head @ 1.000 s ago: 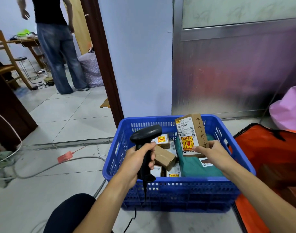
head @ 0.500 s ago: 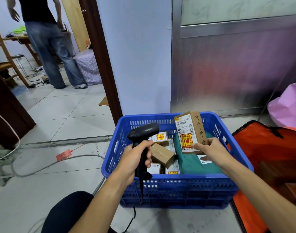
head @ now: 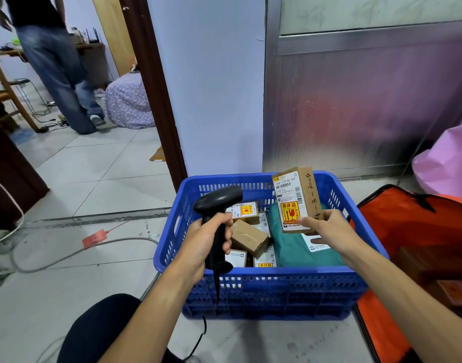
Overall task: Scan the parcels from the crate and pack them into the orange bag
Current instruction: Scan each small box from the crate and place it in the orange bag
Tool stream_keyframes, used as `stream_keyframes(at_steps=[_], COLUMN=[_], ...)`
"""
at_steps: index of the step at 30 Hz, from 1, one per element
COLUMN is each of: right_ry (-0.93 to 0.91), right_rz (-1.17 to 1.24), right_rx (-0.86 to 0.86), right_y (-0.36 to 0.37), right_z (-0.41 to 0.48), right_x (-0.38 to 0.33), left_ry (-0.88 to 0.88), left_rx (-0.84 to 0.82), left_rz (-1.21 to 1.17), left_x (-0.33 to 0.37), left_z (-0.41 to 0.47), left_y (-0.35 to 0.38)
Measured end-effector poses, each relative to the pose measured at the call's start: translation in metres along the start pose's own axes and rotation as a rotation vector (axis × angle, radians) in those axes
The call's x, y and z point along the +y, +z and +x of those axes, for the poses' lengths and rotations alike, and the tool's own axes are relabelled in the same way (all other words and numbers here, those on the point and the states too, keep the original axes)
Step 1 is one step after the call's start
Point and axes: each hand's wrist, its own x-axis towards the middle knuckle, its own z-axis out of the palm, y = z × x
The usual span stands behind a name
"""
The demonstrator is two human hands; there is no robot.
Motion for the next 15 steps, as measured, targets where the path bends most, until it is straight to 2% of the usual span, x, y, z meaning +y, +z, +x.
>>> stream_keyframes(at_steps=[6, 10, 15], right_ry=[-0.083, -0.109, -0.056], right_rz=[-0.020, 0.083, 0.181], right_rx=[-0.001, 0.104, 0.231], right_y=[-0.019, -0.053, -0.105], right_z=[-0.032, -0.064, -0.084], right_x=[-0.031, -0.043, -0.016], left_ry=[0.030, 0.051, 0.042], left_rx=[0.020, -0.074, -0.115], left_rz=[-0.015, -0.024, 0.032], left_x=[0.006, 0.014, 0.018], left_z=[0.009, 0.015, 0.034], left_y=[0.020, 0.049, 0.087])
